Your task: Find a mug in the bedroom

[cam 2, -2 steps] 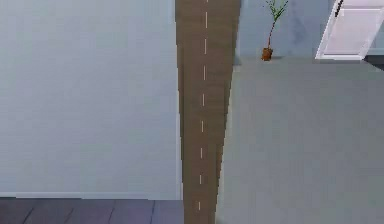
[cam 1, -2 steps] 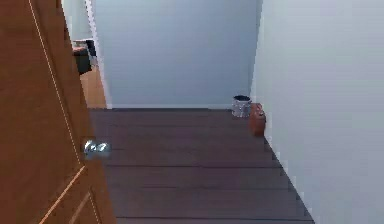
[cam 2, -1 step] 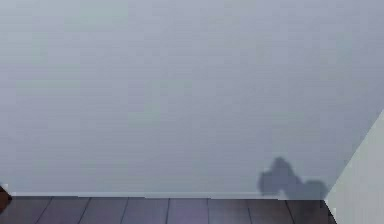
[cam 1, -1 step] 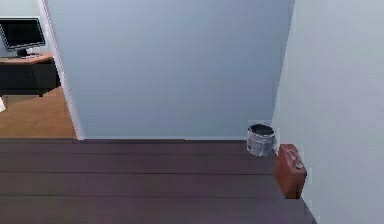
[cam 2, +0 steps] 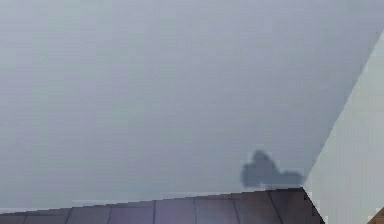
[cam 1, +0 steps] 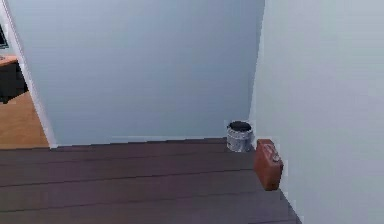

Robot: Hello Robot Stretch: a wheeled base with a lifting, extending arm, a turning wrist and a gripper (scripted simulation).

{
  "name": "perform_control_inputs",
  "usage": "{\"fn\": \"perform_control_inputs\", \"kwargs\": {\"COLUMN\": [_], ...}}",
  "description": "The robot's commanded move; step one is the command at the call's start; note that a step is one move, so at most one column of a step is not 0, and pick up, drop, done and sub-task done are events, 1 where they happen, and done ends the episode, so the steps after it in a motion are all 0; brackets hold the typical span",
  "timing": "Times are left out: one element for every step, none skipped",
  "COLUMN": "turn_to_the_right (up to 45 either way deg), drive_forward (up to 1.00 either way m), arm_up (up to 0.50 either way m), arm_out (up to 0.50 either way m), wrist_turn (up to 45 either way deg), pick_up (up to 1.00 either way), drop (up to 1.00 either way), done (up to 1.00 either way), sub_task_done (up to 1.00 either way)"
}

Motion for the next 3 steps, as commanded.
{"fn": "perform_control_inputs", "kwargs": {"turn_to_the_right": [0.0,-33.0,-3.0], "drive_forward": [0.05,0.0,0.0], "arm_up": [0.0,0.0,0.0], "arm_out": [0.0,0.0,0.0], "wrist_turn": [0.0,0.0,0.0], "pick_up": [0.0,0.0,0.0], "drop": [0.0,0.0,0.0], "done": [0.0,0.0,0.0], "sub_task_done": [0.0,0.0,0.0]}}
